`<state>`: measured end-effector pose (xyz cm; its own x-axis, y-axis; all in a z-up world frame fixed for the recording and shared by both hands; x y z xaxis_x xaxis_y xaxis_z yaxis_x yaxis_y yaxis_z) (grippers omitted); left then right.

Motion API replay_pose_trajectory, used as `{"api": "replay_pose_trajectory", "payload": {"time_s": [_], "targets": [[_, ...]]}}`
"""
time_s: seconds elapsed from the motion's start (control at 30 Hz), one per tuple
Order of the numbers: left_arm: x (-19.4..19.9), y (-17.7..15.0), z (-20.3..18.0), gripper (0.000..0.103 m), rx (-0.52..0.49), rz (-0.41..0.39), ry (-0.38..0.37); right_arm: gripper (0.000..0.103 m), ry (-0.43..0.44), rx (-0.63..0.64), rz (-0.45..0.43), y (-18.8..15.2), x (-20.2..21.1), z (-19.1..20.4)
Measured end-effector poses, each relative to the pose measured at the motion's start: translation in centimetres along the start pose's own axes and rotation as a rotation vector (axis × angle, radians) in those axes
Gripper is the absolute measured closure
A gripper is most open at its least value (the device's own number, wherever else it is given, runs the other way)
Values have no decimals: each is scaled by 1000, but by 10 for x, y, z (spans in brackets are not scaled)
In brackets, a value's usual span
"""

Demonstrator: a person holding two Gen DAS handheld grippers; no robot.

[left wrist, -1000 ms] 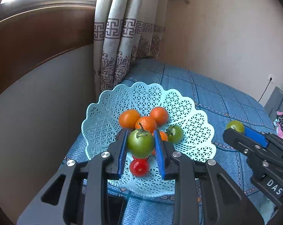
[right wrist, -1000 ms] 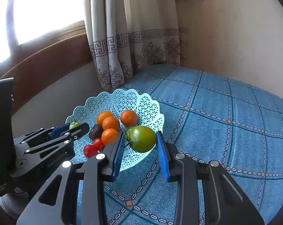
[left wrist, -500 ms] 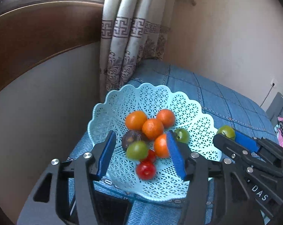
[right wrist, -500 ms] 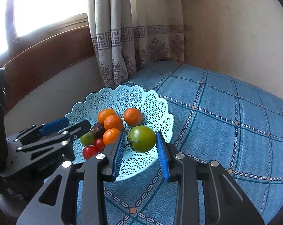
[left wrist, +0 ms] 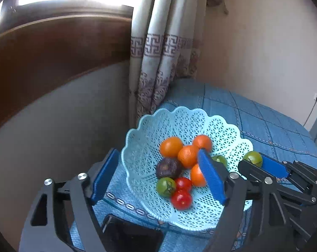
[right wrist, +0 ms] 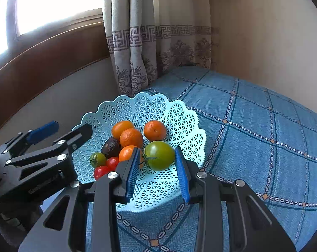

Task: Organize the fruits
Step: 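Carry both green cherry tomatoes to the blue basket and open both tools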

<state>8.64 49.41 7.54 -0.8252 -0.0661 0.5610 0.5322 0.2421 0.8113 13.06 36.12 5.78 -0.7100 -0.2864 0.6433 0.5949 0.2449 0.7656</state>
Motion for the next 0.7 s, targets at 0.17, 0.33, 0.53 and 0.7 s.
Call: {"api": "replay_pose_trajectory", "payload": {"time_s": [0.17,0.33,0.53,0.7], "targets": [[1,2,6,13,13,-11,24,68,-10,-1,2,-1,-4,0],[2,3,12,8,27,-21,45,57,-19,-11,-1,-1,-7,-2],[3,3,14,7,41,-19,51,51,-29,-13,-15,-1,-4,-5],[1,4,14,4,42,-18,52,45,-36,-7,-17,-3,-2,-5]]}}
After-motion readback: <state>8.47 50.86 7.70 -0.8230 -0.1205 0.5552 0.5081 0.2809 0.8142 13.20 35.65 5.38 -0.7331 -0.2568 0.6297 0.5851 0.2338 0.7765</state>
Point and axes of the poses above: each gripper's, at about its wrist camera, not at the fingertips, and x roughly against the way its jaws point, z to its left, y to its top, the point moved 6 cm from there along -x, roughly the way its jaws point, and after that the axes turned 9 degrees about -y, right-handed, at the moved point
